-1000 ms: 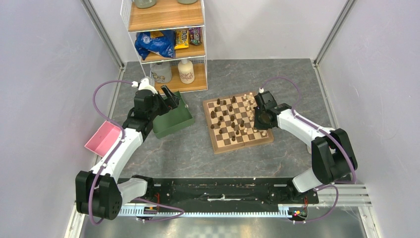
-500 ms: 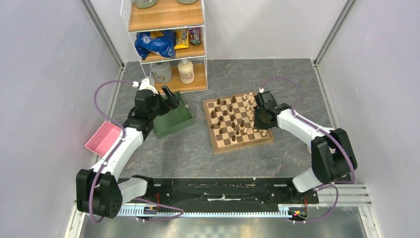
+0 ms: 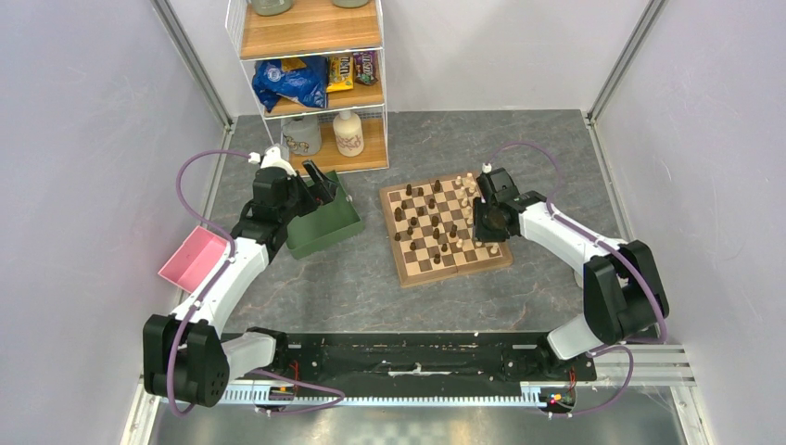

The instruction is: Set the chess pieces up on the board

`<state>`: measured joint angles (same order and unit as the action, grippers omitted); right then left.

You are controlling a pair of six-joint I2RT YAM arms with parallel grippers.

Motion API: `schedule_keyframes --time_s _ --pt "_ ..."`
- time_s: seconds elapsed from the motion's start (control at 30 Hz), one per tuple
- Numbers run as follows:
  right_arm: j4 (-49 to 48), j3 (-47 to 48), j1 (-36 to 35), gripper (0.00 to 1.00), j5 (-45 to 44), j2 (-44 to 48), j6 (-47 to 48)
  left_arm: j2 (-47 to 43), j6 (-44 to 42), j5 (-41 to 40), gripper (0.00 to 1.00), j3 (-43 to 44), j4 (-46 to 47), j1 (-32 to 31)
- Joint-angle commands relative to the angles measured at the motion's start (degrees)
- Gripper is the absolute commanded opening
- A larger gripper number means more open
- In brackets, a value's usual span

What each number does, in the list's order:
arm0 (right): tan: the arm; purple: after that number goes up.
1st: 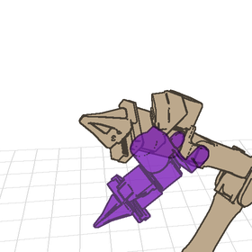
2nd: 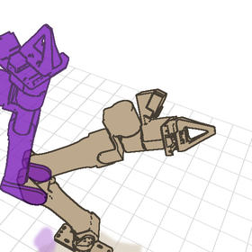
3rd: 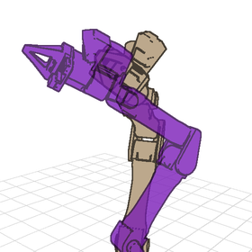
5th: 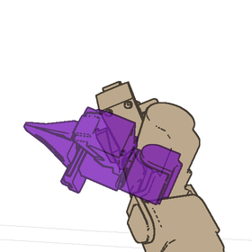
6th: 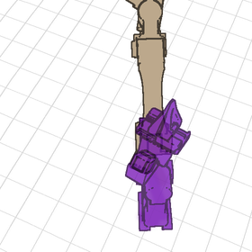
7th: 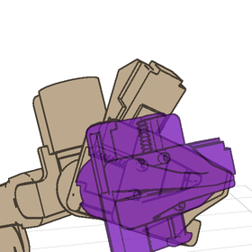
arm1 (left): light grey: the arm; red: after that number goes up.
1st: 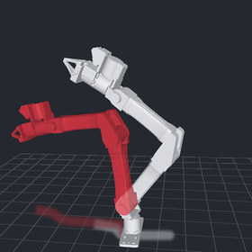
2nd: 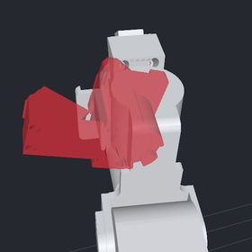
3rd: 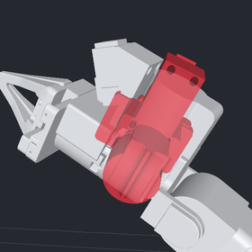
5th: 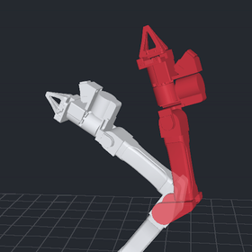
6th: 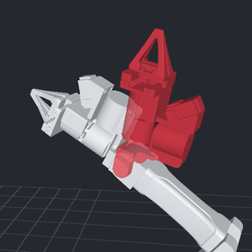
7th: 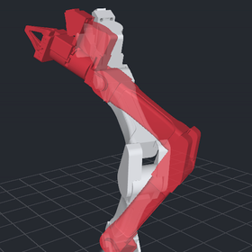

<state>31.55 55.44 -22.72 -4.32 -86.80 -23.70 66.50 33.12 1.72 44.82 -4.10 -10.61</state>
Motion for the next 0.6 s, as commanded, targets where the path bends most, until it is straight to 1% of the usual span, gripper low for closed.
schedule_keyframes --time_s 0.0,0.13,0.23,0.3,0.57 --pt "1.6 4.4 0.2 0.40 1.2 3.0 2.0 0.0 1.2 0.8 0.96 0.2 2.9 0.4" --pt "3.2 5.7 0.1 0.42 0.9 4.6 2.0 -0.2 1.3 0.7 0.96 0.0 2.9 0.4" --pt "3.1 5.9 0.0 0.45 4.1 4.9 2.0 -0.2 1.3 0.7 0.96 -0.1 2.9 0.4" --pt "2.9 6.1 -0.6 0.45 7.3 3.9 1.9 0.0 1.4 0.8 0.96 -0.2 3.0 0.4" --pt "1.4 7.4 -4.7 0.45 6.7 -1.1 1.2 -0.7 1.0 0.6 0.96 -0.1 2.5 0.4"
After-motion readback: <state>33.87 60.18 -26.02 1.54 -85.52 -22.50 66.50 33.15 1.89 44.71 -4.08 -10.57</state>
